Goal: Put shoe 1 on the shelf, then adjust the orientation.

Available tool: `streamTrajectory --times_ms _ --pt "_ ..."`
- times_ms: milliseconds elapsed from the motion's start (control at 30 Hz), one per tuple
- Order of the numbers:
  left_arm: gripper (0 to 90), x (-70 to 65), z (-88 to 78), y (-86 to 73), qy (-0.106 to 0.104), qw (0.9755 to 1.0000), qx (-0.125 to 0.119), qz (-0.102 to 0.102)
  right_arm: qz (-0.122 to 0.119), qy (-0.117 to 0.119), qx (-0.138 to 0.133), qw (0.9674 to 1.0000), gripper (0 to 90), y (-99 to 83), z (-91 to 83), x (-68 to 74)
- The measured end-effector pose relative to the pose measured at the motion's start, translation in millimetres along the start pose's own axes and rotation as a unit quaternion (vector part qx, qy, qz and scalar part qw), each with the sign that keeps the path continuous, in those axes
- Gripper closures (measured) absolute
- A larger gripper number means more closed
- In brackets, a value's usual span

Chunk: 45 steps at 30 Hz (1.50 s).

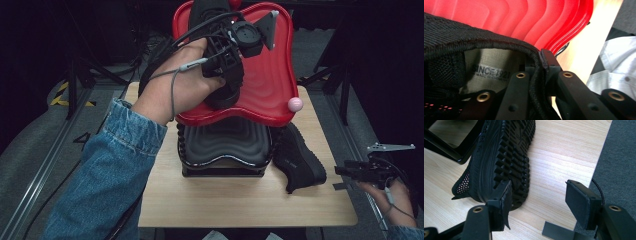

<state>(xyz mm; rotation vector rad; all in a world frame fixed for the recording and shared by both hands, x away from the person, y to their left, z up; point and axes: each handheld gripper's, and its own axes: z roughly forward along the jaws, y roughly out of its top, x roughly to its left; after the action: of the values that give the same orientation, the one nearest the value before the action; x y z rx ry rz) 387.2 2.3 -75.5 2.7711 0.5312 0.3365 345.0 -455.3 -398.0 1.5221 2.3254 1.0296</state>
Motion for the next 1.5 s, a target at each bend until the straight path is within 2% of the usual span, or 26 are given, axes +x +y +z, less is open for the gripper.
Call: streamTrajectory --times_ms 33,67,100,233,400,600,667,733,767,833,933,1000,1067,1167,1267,1467,1500 --pt "81.9 0.1 -0.3 -0.1 -0.002 1.0 0.001 0.0 -0.001 0.0 0.0 1.0 38.6 0.0 0.0 0.0" --pt "73.2 -0.5 -0.9 -0.1 -0.002 1.0 -0.001 -0.001 -0.001 0.0 -0.002 1.0 38.6 0.2 -0.2 0.1" --pt "67.5 -3.2 -3.1 -0.5 0.006 0.9999 -0.013 -0.005 0.0 0.0 -0.001 1.0 38.6 0.3 -0.4 0.3" --pt "65.0 -5.8 -8.9 -1.5 0.01 0.9998 -0.017 -0.003 0.0 0.0 -0.001 1.0 38.6 0.0 -0.4 -0.4" --pt "53.8 -9.1 -23.3 -5.2 0.022 0.999 -0.037 -0.011 0.001 0.0 0.001 1.0 38.6 -0.3 0.0 -0.6" --pt "52.2 -12.2 -36.1 -8.5 0.027 0.9984 -0.048 -0.012 0.0 0.0 -0.001 1.0 38.5 0.4 -0.6 -0.2" --pt "52.3 -12.0 -42.0 -10.4 0.031 0.9981 -0.054 0.003 0.0 -0.001 -0.001 1.0 38.5 0.3 -0.5 -1.3" --pt "52.4 -14.4 -47.3 -13.8 0.028 0.9979 -0.058 -0.011 0.0 0.0 -0.002 1.0 38.5 0.5 -0.5 -1.5" --pt "52.3 -14.1 -49.6 -15.0 0.028 0.9978 -0.06 -0.007 0.001 0.0 -0.002 1.0 38.6 0.8 -0.5 -1.2" --pt "52.1 -14.2 -61.2 -21.3 0.038 0.9969 -0.069 -0.006 -0.001 0.001 -0.002 1.0 38.5 1.7 0.0 -0.5" --pt "52.6 -16.3 -69.7 -26.6 0.047 0.9962 -0.073 -0.002 -0.004 0.001 0.0 1.0 38.5 2.1 1.2 0.4" --pt "53.2 -18.7 -80.5 -38.0 0.064 0.9949 -0.079 0.0 -0.002 0.001 -0.001 1.0 38.5 2.2 1.7 0.1" --pt "53.5 -19.4 -85.2 -47.0 0.062 0.9945 -0.082 -0.017 -0.005 0.001 -0.001 1.0 38.5 2.5 1.9 0.1" --pt "53.2 -17.6 -88.5 -54.4 0.065 0.9946 -0.079 -0.019 -0.003 0.001 -0.001 1.0 38.5 3.4 1.9 0.6" --pt "52.9 -13.7 -89.7 -65.4 0.066 0.9943 -0.077 -0.033 -0.008 0.001 -0.003 1.0 38.5 4.3 2.1 1.1" --pt "52.3 -2.4 -83.3 -90.4 0.064 0.9943 -0.065 -0.055 -0.007 0.002 -0.001 1.0 38.4 5.2 3.2 1.4" --pt "52.3 0.4 -79.5 -96.5 0.061 0.9939 -0.064 -0.066 -0.008 0.002 -0.001 1.0 38.4 5.3 3.4 1.3"
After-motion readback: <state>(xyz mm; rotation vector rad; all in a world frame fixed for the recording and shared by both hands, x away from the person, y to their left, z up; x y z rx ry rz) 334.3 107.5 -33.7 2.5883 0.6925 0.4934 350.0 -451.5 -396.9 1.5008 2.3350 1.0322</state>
